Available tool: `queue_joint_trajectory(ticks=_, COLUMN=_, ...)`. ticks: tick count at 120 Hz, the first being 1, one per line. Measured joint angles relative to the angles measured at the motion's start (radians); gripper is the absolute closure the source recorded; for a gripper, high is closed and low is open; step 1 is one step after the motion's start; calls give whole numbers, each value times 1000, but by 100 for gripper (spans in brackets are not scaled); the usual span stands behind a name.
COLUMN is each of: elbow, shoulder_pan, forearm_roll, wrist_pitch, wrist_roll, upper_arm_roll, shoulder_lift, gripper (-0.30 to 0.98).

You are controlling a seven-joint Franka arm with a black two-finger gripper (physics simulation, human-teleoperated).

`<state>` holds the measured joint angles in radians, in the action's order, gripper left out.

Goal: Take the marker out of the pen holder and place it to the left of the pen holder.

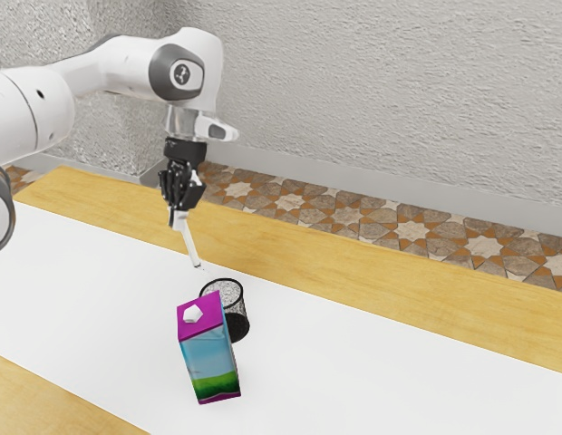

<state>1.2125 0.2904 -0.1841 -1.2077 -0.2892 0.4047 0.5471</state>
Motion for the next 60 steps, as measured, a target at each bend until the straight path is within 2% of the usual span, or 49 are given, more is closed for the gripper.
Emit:
queue_joint_trajectory(ticks=15, elbow=-71, shoulder_pan=-6, forearm_roll=-70, wrist_pitch=17, wrist_roll=-1, upper_arm_roll=-53, shoulder_lift=60, gripper=76)
queue_joint_trajectory(ticks=30, elbow=-87, shoulder_pan=0, forearm_roll=-101, wrist_pitch=23, wrist_roll=-3, upper_arm_roll=-115, shoulder_lift=105, gripper=75)
queue_joint_trajectory(ticks=50, elbow=-88, shoulder_pan=4, forearm_roll=-104, wrist_pitch=29, wrist_roll=-2, upper_arm_roll=-136, shoulder_lift=132, gripper=40)
queue_joint_trajectory(ticks=60, elbow=-87, shoulder_pan=4, forearm_roll=-101, wrist_pitch=30, wrist_roll=-1, upper_arm_roll=-134, shoulder_lift=130, gripper=27)
